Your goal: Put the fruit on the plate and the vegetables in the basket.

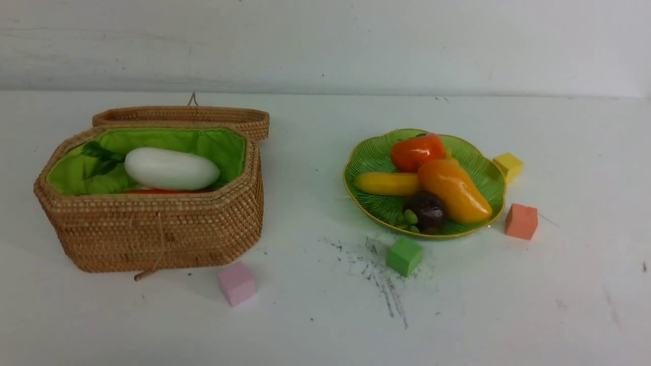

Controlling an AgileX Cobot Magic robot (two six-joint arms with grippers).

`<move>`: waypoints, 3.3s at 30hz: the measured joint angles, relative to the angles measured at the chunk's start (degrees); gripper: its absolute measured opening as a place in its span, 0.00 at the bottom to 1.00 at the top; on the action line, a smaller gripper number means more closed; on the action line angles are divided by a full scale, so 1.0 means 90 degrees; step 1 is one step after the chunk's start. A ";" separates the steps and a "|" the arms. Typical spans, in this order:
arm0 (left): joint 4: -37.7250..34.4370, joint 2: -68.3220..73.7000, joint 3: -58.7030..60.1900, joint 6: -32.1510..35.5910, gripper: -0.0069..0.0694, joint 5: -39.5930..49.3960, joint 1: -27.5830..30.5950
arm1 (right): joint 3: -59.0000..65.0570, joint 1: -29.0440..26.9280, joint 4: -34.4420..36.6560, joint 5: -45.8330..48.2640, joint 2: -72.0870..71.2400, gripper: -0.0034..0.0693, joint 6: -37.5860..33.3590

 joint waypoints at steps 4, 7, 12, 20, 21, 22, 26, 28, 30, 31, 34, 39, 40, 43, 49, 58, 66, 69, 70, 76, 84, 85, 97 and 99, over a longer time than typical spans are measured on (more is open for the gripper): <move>0.0000 0.0000 0.0148 0.0000 0.07 0.0120 0.0000 | 0.0409 0.0000 -0.0054 -0.0050 -0.0179 0.14 0.0000; -0.0002 0.0000 0.0201 0.0000 0.07 0.0262 0.0000 | 0.0654 0.0000 -0.0060 -0.0073 -0.0191 0.14 0.0000; -0.0002 0.0000 0.0201 0.0000 0.07 0.0385 0.0000 | 0.0826 0.0000 -0.0462 -0.0396 -0.0196 0.14 -0.0006; -0.0002 0.0000 0.0201 0.0000 0.07 0.0422 0.0000 | 0.2225 -0.0292 -0.0607 -0.1742 -0.1121 0.02 -0.0006; -0.0002 0.0000 0.0201 0.0000 0.07 0.0422 0.0000 | 0.2378 -0.0318 -0.0607 -0.1798 -0.1190 0.02 -0.0006; -0.0002 0.0000 0.0201 0.0000 0.07 0.0431 0.0000 | 0.2722 -0.0397 -0.0601 -0.1908 -0.1254 0.02 -0.0006; -0.0002 -0.0004 0.0201 -0.0005 0.07 0.0482 0.0000 | 0.3402 -0.0433 -0.0566 -0.2351 -0.1275 0.02 -0.0006; -0.0002 -0.0004 0.0201 -0.0005 0.07 0.0504 0.0000 | 0.3428 -0.0433 -0.0442 -0.2491 -0.1282 0.02 0.0001; -0.0002 -0.0004 0.0201 -0.0005 0.07 0.0511 0.0000 | 0.3444 -0.0433 -0.0302 -0.2551 -0.1282 0.02 0.0091; -0.0008 -0.0004 0.0201 -0.0005 0.07 0.0511 0.0000 | 0.3444 -0.0433 -0.0217 -0.2551 -0.1282 0.02 0.0115; -0.0008 -0.0004 0.0201 -0.0005 0.07 0.0518 0.0000 | 0.3449 -0.0433 -0.0167 -0.2551 -0.1282 0.02 0.0134; -0.0008 -0.0004 0.0206 -0.0005 0.08 0.0521 0.0000 | 0.3451 -0.0433 -0.0133 -0.2566 -0.1282 0.03 0.0136; -0.0008 -0.0004 0.0206 -0.0005 0.08 0.0521 0.0000 | 0.3451 -0.0433 -0.0133 -0.2566 -0.1282 0.03 0.0136; -0.0008 -0.0004 0.0207 -0.0005 0.08 0.0521 0.0000 | 0.3451 -0.0433 -0.0133 -0.2571 -0.1282 0.03 0.0136; -0.0008 -0.0004 0.0207 -0.0005 0.09 0.0521 0.0000 | 0.3456 -0.0433 -0.0133 -0.2571 -0.1282 0.03 0.0136; 0.0141 -0.0004 0.0282 0.0039 0.10 0.0238 0.0273 | 0.3456 -0.0433 -0.0121 -0.2571 -0.1282 0.04 0.0136; 0.0461 -0.0588 0.0429 -0.0557 0.07 -0.0215 0.2628 | 0.3456 -0.0433 -0.0121 -0.2579 -0.1282 0.05 0.0136; 0.0538 -0.0594 0.0617 -0.1014 0.07 0.0408 0.3084 | 0.3456 -0.0433 -0.0121 -0.2585 -0.1282 0.05 0.0136; 0.0562 -0.0594 0.0629 -0.1106 0.07 0.0698 0.3127 | 0.3456 -0.0433 -0.0121 -0.2585 -0.1282 0.05 0.0136; 0.0623 -0.0594 0.0665 -0.1312 0.07 0.1197 0.3169 | 0.3456 -0.0433 -0.0121 -0.2585 -0.1282 0.06 0.0136; 0.0623 -0.0594 0.0665 -0.1312 0.07 0.1197 0.3169 | 0.3456 -0.0433 -0.0121 -0.2585 -0.1282 0.08 0.0136; 0.0623 -0.0594 0.0665 -0.1312 0.07 0.1197 0.3169 | 0.3456 -0.0433 -0.0121 -0.2585 -0.1282 0.08 0.0136; 0.0623 -0.0594 0.0665 -0.1312 0.07 0.1197 0.3169 | 0.3456 -0.0433 -0.0121 -0.2585 -0.1282 0.10 0.0136; 0.0623 -0.0594 0.0665 -0.1312 0.07 0.1197 0.3169 | 0.3456 -0.0433 -0.0121 -0.2585 -0.1282 0.10 0.0136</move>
